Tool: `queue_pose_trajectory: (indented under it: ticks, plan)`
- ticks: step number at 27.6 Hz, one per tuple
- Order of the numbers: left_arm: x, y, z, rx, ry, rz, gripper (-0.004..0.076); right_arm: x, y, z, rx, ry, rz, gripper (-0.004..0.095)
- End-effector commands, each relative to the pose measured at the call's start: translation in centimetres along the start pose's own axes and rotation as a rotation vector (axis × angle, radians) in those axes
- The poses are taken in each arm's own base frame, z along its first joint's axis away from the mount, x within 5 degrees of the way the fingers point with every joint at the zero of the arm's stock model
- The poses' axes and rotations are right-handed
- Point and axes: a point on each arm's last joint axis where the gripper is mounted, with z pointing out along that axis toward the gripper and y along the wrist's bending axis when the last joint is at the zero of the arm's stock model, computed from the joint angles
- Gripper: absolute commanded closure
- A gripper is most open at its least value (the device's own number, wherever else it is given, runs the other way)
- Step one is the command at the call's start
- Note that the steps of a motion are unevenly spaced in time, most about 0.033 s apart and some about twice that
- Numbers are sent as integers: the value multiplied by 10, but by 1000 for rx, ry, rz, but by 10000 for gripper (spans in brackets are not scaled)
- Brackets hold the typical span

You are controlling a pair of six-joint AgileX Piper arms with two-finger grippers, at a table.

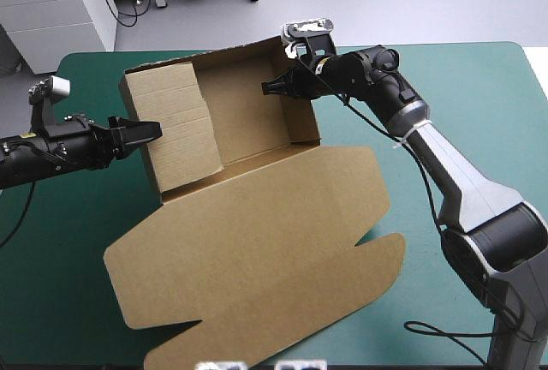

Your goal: Fold the box

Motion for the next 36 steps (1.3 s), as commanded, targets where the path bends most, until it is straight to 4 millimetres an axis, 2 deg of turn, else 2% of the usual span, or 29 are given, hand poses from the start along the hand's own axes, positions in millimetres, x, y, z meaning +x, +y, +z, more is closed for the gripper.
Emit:
queue_pose_trajectory:
  ticks: [1,5,13,22,32,33,34,35,36]
  plan:
    - [-8,-18,-8,63,-92,17,256,-27,10,-30,-36,-178,46,908]
    - [-8,-15,-8,31,-90,28,256,-29,12,-16,-74,-173,98,908]
    - [-5,1,-9,-152,-52,72,257,-41,31,-11,-147,-210,95,907]
    - [-3,28,-8,-368,26,81,258,-31,66,6,-193,-178,34,907]
    - [0,56,-15,-637,90,42,270,-20,95,10,-183,-148,-81,907]
    - [0,56,-15,-637,88,30,280,-19,94,10,-179,-145,-84,907]
    - [0,55,-14,-624,77,1,326,-19,93,10,-165,-137,-98,907]
    - [0,54,-14,-611,72,-6,391,-18,92,11,-153,-133,-110,907]
    - [-1,52,-12,-582,62,-15,513,-17,90,11,-131,-117,-122,907]
